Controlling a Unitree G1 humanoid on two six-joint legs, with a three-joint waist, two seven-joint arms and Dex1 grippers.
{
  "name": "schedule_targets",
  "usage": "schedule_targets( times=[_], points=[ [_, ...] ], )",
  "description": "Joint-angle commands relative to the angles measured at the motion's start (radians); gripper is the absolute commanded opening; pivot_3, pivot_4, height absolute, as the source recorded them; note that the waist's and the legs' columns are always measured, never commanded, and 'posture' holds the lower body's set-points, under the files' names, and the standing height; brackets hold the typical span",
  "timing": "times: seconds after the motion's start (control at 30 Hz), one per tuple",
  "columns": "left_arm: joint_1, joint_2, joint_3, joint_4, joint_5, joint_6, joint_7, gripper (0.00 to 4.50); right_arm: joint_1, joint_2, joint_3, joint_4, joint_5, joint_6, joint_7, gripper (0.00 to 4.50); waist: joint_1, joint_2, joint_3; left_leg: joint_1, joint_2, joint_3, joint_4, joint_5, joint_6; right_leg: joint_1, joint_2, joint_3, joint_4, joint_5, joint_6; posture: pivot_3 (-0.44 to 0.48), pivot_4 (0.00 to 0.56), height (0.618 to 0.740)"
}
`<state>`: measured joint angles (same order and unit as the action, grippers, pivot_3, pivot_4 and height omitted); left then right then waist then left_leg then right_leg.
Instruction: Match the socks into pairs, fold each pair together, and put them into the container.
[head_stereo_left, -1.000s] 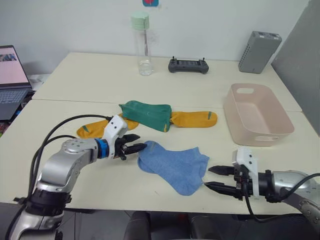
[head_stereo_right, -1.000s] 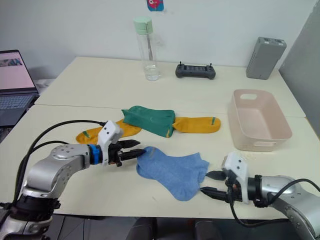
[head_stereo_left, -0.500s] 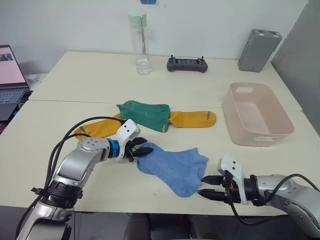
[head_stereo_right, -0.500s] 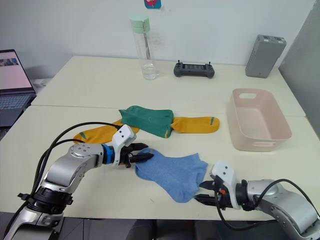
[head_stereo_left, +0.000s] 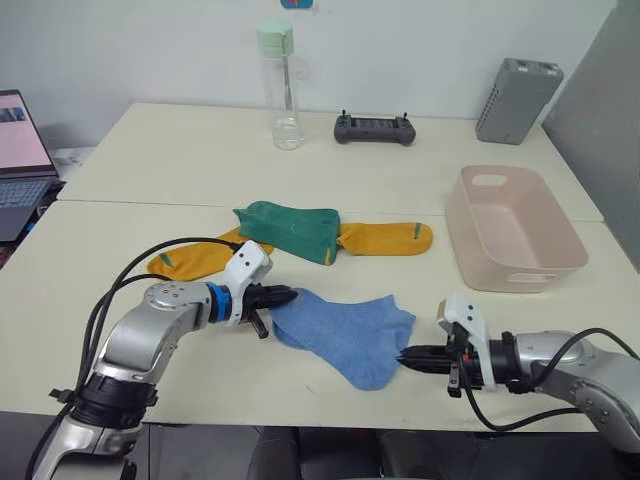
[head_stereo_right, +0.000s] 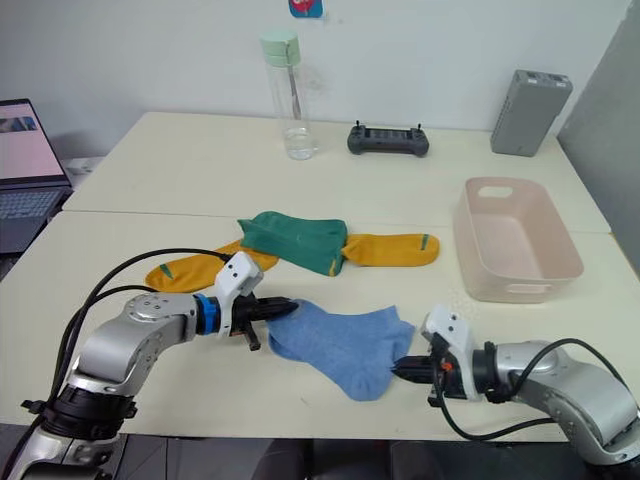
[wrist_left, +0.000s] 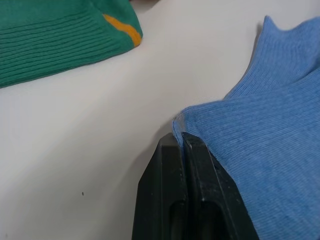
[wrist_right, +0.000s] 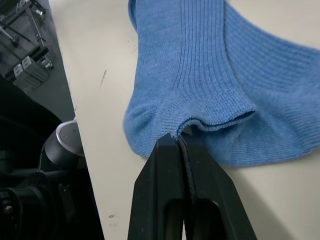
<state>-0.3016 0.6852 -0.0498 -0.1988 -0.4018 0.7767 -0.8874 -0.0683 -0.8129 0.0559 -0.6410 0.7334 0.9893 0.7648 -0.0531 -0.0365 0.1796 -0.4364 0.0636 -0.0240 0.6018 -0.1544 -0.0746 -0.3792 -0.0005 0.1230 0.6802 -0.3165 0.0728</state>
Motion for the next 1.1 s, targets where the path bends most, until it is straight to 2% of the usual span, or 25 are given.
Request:
schedule_targets(
  times=[0.03, 0.2, 0.43, 0.73, 1.1],
  points=[
    [0.027, 0.003, 0.108, -0.105, -0.097, 0.093, 0.033, 0.03, -0.034, -0.026, -0.073, -0.019, 0.071, 0.033, 0.018, 0.00, -0.001, 0.000, 0.000, 0.000, 0.000, 0.000, 0.000, 0.000, 0.000, 0.000, 0.000, 0.000, 0.000, 0.000, 0.000, 0.000, 0.150, 0.740],
    [0.079, -0.036, 0.236, -0.219, -0.235, 0.243, 0.122, 0.03, -0.135, -0.039, -0.096, 0.053, 0.106, 0.060, 0.032, 0.00, -0.004, 0.000, 0.000, 0.001, 0.001, 0.000, 0.000, 0.000, 0.000, 0.000, 0.000, 0.000, 0.000, 0.000, 0.001, 0.000, 0.150, 0.740],
    [0.159, -0.109, 0.262, -0.330, -0.311, 0.305, 0.243, 0.03, -0.215, -0.086, -0.030, 0.191, 0.017, 0.005, 0.113, 0.00, -0.001, 0.000, 0.000, 0.001, 0.000, 0.000, 0.001, 0.000, 0.000, 0.001, 0.000, 0.000, 0.000, 0.001, 0.001, 0.000, 0.150, 0.740],
    [0.281, -0.193, 0.243, -0.381, -0.285, 0.184, 0.322, 0.03, -0.267, -0.058, 0.052, 0.287, -0.078, -0.052, 0.160, 0.00, -0.002, 0.000, 0.000, 0.001, 0.000, 0.000, 0.001, 0.000, 0.000, 0.001, 0.000, 0.001, 0.000, 0.000, 0.000, 0.000, 0.150, 0.740],
    [0.356, -0.217, 0.238, -0.362, -0.262, 0.040, 0.337, 0.03, -0.312, -0.027, 0.096, 0.356, -0.162, -0.091, 0.167, 0.00, -0.003, 0.000, 0.000, 0.001, 0.000, 0.001, 0.003, 0.000, 0.000, 0.001, 0.000, 0.002, 0.000, -0.001, -0.003, 0.000, 0.150, 0.740]
  ],
)
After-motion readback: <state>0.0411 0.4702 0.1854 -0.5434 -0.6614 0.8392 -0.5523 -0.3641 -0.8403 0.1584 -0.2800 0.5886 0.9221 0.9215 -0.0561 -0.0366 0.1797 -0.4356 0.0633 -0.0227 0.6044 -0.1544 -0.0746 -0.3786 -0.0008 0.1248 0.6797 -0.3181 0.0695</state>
